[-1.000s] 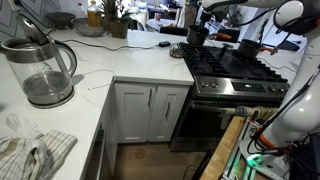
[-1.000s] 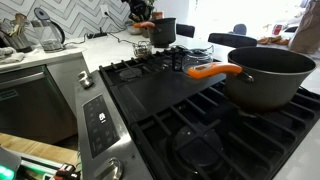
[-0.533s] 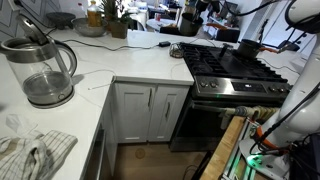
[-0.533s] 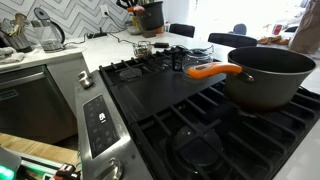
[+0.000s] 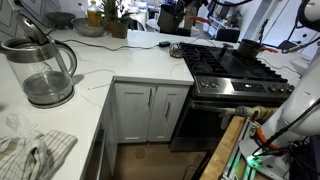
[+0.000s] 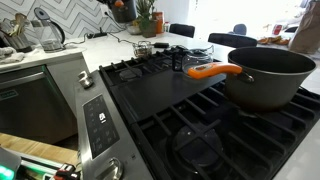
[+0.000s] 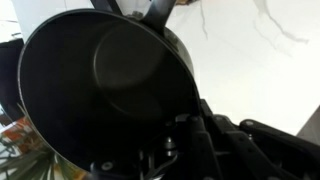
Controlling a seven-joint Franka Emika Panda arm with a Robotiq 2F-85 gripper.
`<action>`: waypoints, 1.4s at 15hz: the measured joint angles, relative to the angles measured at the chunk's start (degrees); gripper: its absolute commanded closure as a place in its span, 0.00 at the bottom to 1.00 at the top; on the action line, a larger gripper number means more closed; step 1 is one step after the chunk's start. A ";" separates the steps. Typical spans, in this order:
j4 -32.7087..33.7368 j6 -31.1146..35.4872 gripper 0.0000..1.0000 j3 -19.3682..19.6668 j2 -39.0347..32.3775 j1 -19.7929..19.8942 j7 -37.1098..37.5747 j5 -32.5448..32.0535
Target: Pick up the black pot on the left and put it on the kitchen counter
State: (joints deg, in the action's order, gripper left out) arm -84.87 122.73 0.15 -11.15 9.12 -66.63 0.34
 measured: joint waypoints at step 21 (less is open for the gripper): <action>4.23 -4.02 0.99 -4.27 -5.01 -4.48 -6.65 2.74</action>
State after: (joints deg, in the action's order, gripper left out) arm -80.64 118.71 -4.13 -16.16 4.64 -73.28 3.08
